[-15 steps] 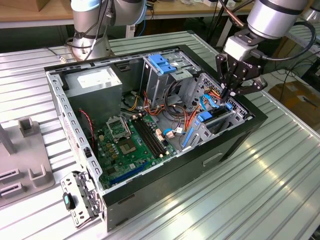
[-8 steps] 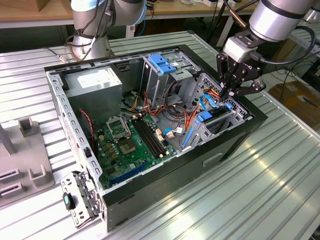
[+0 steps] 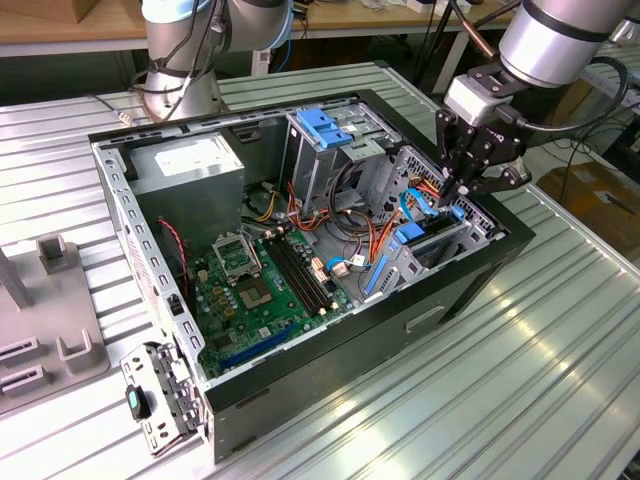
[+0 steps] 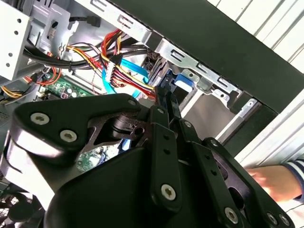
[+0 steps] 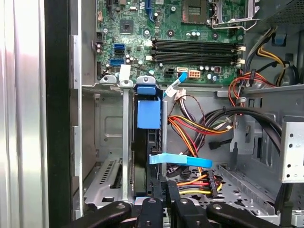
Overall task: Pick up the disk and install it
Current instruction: 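Insert the second disk wire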
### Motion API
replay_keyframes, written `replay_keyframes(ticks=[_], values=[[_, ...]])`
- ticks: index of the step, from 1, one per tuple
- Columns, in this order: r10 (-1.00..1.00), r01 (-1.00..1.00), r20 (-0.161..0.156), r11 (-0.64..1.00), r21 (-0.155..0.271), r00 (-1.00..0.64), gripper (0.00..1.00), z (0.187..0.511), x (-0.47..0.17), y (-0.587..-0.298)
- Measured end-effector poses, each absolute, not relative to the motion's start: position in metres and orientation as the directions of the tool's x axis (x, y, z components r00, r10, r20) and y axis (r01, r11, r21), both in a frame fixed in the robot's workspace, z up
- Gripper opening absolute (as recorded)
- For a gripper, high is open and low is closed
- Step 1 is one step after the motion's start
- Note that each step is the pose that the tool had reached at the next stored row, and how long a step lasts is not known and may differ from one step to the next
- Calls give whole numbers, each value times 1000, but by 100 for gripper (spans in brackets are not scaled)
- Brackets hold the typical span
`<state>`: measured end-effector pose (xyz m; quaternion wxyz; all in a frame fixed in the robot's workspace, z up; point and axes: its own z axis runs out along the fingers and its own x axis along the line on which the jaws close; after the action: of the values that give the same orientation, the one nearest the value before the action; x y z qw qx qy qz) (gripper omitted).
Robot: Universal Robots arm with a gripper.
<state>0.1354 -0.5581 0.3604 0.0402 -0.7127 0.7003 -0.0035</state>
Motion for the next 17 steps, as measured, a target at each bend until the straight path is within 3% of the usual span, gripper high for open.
replay_keyframes(ticks=[17], values=[[-998,-998,-54,-16,-62,19,16,358,130,-563]])
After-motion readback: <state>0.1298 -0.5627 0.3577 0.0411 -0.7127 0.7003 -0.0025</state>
